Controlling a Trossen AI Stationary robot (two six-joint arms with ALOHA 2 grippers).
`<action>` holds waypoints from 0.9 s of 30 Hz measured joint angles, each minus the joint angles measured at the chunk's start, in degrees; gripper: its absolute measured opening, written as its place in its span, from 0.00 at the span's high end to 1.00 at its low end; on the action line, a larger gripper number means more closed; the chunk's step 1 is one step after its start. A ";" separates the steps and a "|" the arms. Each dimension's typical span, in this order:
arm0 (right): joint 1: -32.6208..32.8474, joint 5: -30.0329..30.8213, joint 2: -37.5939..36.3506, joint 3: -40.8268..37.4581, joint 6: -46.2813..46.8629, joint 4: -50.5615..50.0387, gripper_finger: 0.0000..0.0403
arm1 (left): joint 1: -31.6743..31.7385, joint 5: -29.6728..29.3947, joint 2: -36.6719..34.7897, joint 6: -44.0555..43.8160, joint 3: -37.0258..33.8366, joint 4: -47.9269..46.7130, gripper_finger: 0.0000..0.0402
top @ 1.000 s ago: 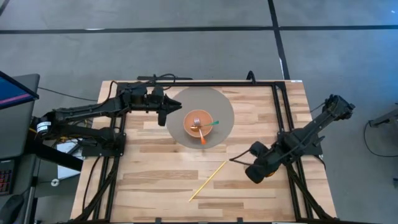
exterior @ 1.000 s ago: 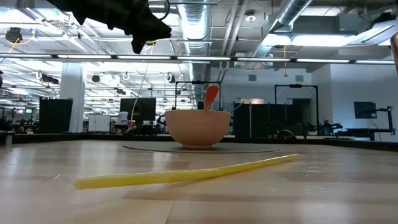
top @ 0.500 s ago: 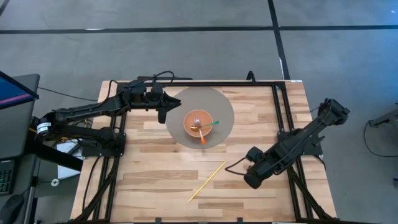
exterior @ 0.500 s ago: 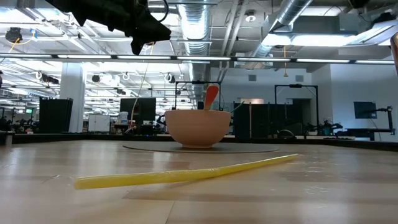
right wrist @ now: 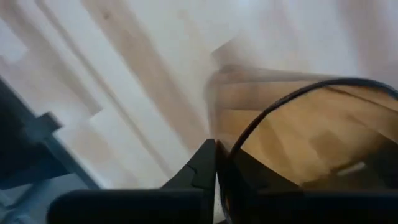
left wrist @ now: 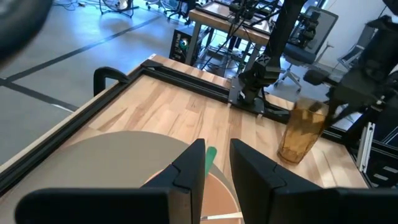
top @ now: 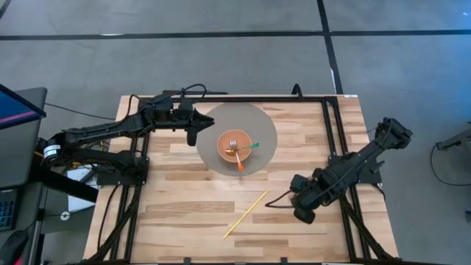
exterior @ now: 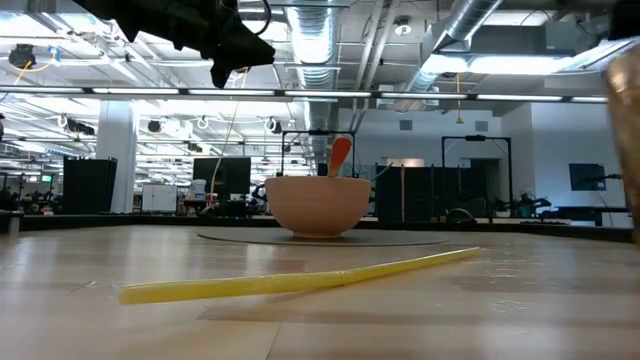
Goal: Pick & Place Utensil
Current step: Put the brown cup to the right side of the orange bowl on the gray table placemat
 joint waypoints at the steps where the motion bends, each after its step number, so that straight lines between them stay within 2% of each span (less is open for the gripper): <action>1: -0.44 1.31 -0.23 0.73 -2.36 -1.44 0.98 | 0.02 0.00 0.00 0.00 -0.02 0.00 0.81; 8: -8.35 17.75 -2.84 5.12 -20.73 -13.74 0.97 | 0.01 0.00 0.00 0.00 0.00 0.02 0.81; 12: -17.45 25.79 -3.96 5.38 -40.21 -10.53 0.99 | 0.02 0.00 0.01 0.00 0.00 0.21 0.81; 17: -31.39 25.44 -2.86 5.38 -62.90 0.85 0.98 | 0.00 0.00 0.00 -0.01 0.00 0.31 0.81; 20: -38.25 21.95 -2.34 5.36 -74.94 7.15 0.99 | 0.00 0.00 0.00 -0.02 0.00 0.31 0.81; 23: -43.52 20.17 -2.36 5.36 -83.56 12.86 0.99 | 0.00 0.00 0.00 -0.02 0.00 0.29 0.81; 27: -50.15 17.84 -1.72 5.39 -90.43 16.58 0.99 | 0.00 0.00 0.00 -0.02 0.00 0.28 0.81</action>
